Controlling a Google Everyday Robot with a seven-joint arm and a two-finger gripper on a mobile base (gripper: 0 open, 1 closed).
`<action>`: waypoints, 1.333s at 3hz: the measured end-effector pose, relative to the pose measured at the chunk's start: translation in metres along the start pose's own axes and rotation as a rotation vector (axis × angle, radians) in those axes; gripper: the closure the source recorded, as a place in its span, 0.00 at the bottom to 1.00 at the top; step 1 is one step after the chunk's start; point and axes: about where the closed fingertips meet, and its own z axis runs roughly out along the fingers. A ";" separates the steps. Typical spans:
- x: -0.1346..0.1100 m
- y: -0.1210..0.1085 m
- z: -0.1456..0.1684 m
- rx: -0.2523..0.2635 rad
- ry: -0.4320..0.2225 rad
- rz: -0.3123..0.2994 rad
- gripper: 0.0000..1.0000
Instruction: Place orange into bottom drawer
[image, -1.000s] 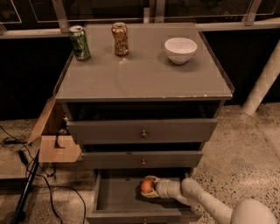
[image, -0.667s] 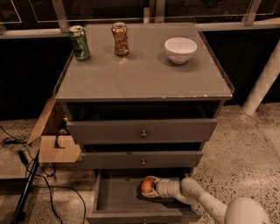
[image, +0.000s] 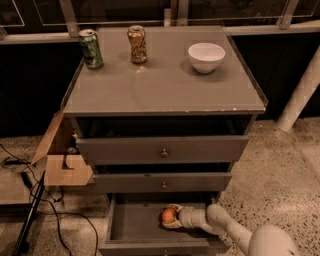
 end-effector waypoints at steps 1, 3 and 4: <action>0.000 0.000 0.000 0.000 0.000 0.000 0.81; 0.000 0.000 0.000 0.000 0.000 0.000 0.27; 0.000 0.000 0.000 0.000 0.000 0.000 0.03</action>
Offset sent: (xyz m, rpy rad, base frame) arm 0.0000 0.0000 0.0000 0.0000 0.0000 0.0000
